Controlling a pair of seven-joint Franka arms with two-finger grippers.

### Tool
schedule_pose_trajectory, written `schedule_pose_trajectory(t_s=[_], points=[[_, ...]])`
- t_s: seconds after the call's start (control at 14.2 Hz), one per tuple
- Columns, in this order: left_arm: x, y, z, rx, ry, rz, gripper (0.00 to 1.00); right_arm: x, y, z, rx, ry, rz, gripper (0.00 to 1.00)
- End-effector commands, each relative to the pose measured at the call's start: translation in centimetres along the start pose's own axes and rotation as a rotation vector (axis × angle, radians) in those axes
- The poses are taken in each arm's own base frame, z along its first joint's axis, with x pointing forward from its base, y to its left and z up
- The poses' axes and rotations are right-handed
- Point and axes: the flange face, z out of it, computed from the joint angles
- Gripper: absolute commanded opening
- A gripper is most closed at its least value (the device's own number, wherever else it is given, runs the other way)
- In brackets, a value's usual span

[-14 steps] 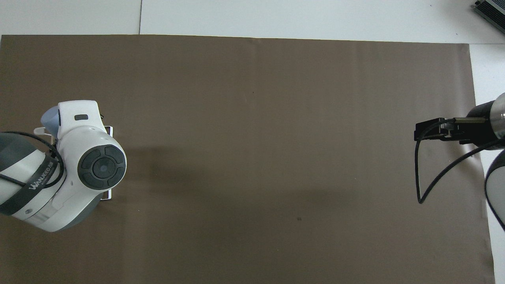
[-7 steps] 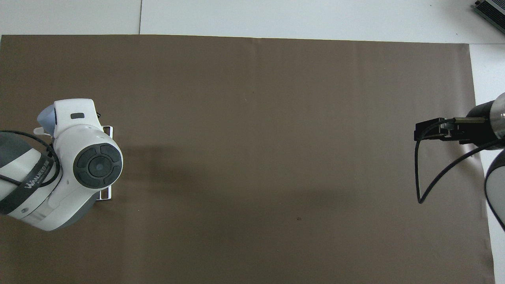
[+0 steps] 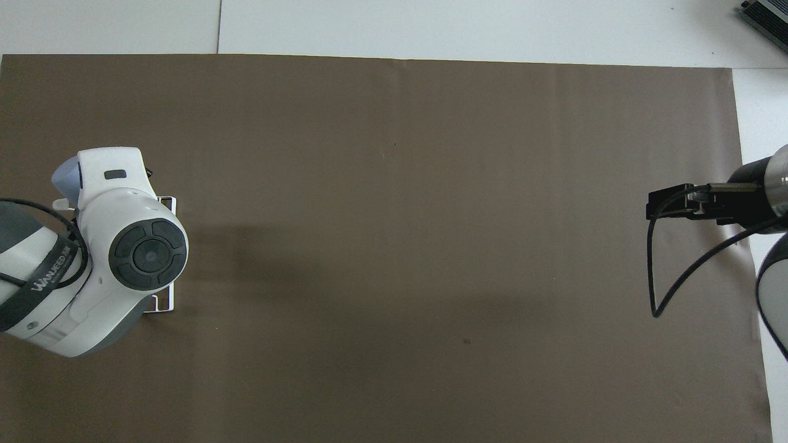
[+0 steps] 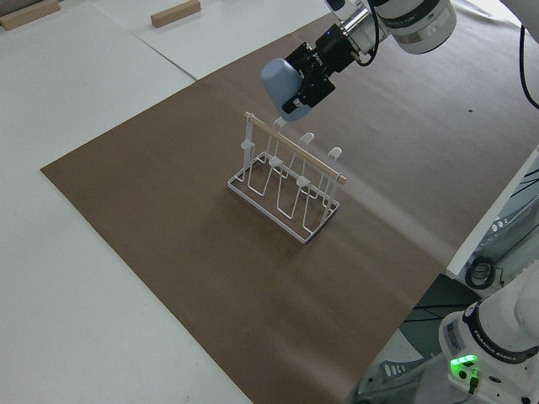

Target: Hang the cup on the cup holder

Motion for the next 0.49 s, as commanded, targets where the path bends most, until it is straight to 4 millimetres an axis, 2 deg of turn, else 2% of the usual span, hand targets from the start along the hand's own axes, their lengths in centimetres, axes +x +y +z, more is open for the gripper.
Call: schedule_pose_trajectory(t_s=[0.0,0.42], points=[[1.99,-0.7,3.24,-0.063,-0.01,-0.019,0.0,-0.32,0.19,-0.37,-0.008,-0.006,-0.021,1.0],[1.15,-0.72,3.62,-0.08,-0.016,0.006,0.0,-0.32,0.19,-0.37,-0.008,-0.006,-0.021,1.0]])
